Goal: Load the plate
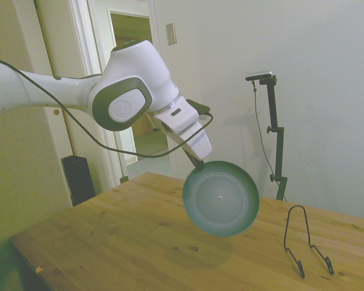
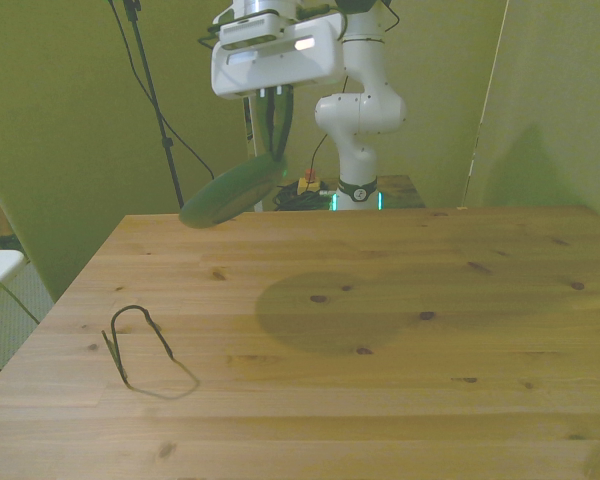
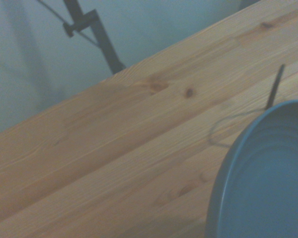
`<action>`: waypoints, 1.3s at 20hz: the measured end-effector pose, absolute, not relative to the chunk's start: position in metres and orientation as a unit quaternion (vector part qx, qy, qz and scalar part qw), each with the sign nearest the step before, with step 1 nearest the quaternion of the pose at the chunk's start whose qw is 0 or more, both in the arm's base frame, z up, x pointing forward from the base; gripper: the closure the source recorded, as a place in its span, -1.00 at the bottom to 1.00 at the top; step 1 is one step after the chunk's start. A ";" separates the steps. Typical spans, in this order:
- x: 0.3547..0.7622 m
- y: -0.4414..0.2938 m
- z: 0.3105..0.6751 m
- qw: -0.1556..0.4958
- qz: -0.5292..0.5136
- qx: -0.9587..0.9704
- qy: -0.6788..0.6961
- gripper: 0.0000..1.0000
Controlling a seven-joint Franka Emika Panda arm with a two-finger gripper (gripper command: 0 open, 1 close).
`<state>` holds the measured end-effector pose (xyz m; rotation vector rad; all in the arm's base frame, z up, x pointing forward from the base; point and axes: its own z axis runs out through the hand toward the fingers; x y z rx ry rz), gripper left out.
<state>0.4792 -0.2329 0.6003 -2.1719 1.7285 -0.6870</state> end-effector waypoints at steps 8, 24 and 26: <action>0.513 -0.335 0.596 0.146 -0.255 -0.710 0.639 1.00; 0.547 -0.364 0.585 0.189 -0.262 -0.709 0.627 1.00; 0.545 -0.370 0.583 0.216 -0.272 -0.704 0.619 1.00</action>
